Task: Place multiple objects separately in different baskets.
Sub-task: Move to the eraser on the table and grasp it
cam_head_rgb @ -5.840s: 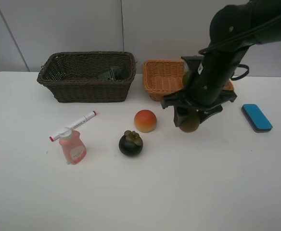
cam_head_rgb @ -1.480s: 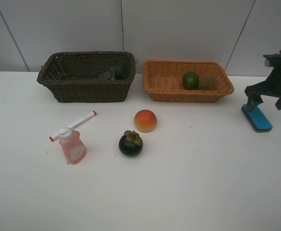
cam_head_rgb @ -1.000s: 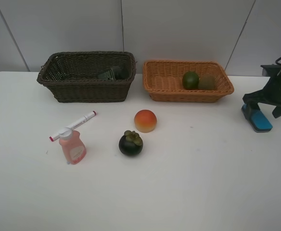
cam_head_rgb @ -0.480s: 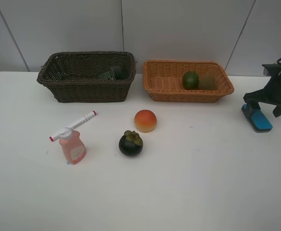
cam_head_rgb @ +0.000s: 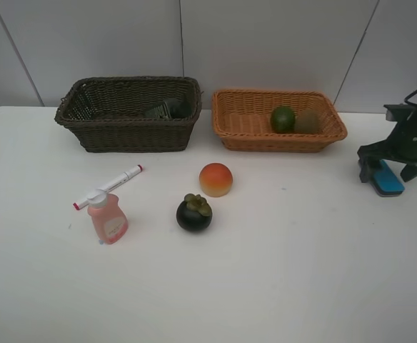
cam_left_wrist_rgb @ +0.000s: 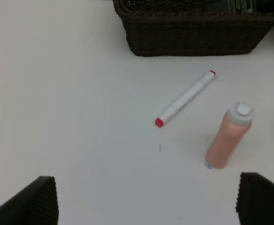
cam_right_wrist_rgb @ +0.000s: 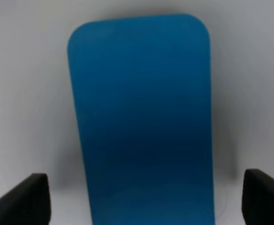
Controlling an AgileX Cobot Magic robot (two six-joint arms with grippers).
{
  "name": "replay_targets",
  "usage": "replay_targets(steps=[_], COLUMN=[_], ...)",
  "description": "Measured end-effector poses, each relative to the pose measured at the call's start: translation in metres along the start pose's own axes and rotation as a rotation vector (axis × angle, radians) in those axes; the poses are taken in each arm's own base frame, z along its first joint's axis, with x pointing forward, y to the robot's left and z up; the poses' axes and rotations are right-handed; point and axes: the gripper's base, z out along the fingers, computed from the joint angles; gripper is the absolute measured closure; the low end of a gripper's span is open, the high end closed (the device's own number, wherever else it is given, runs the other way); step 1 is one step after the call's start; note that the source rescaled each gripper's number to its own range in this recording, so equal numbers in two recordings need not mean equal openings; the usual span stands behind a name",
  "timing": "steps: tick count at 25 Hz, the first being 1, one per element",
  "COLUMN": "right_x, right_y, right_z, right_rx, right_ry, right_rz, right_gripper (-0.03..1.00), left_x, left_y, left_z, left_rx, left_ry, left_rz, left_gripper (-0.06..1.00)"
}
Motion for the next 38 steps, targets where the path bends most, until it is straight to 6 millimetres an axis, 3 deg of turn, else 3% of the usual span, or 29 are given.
replay_targets(steps=[14,17,19,20,21,22,38], right_x=[0.0,0.0,0.0,0.0001,0.0004,0.0006,0.0019], right_y=[0.0009,0.0009,0.0009,0.001,0.0011,0.0012,0.0015], right_z=[0.0035,0.0035,0.0035,0.0035,0.0035,0.0035,0.0031], right_rx=[-0.008,-0.008,-0.008,-0.009,-0.01,-0.012,-0.015], right_ry=[0.004,0.004,0.004,0.005,0.009,0.012,0.025], right_rz=[-0.009,-0.009,-0.009,-0.008,-0.007,-0.005,-0.004], right_gripper=[-0.01,0.03,0.18,0.34,0.58,0.7,0.67], left_x=[0.0,0.0,0.0,0.0,0.0,0.0,0.0], left_y=[0.0,0.0,0.0,0.0,0.0,0.0,0.0], left_z=[0.0,0.0,0.0,0.0,0.0,0.0,0.0], left_rx=[0.0,0.0,0.0,0.0,0.0,0.0,0.0], left_ry=[0.0,0.0,0.0,0.0,0.0,0.0,0.0], left_rz=[0.0,0.0,0.0,0.0,0.0,0.0,0.0], left_gripper=[-0.05,-0.05,-0.05,-0.05,-0.05,-0.05,-0.05])
